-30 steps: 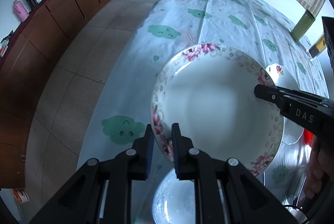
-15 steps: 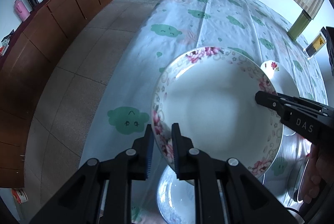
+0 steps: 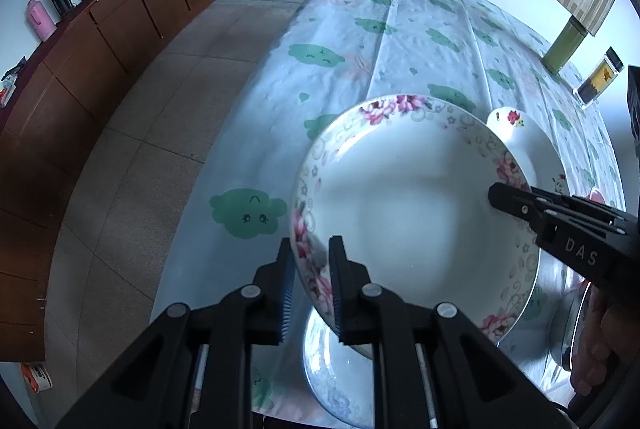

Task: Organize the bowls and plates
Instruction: 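Lift the pink-floral plate with both tools and carry it over the blue-patterned plate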

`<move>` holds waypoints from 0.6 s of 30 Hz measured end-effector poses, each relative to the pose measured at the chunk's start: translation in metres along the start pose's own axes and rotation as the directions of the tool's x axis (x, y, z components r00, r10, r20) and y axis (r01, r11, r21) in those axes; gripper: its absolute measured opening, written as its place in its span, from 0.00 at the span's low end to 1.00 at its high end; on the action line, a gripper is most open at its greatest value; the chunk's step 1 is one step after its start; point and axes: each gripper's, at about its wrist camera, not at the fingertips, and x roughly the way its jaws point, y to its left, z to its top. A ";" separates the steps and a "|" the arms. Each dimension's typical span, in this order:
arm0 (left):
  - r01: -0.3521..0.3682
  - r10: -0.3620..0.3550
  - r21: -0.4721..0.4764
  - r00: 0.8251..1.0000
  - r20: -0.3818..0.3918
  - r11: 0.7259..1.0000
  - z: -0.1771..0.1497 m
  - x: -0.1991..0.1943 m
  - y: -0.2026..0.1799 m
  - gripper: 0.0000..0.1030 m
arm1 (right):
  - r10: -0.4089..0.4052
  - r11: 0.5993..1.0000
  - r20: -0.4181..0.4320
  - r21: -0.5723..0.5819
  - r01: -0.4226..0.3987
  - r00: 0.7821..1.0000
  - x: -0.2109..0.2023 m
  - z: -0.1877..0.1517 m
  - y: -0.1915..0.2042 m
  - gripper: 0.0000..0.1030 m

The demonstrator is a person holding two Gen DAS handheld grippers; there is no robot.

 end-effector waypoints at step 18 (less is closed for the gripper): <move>0.023 -0.023 0.011 1.000 -0.010 1.000 -0.021 -0.009 0.004 0.13 | -0.012 1.000 0.005 0.018 0.012 1.000 -0.010 -0.033 0.007 0.19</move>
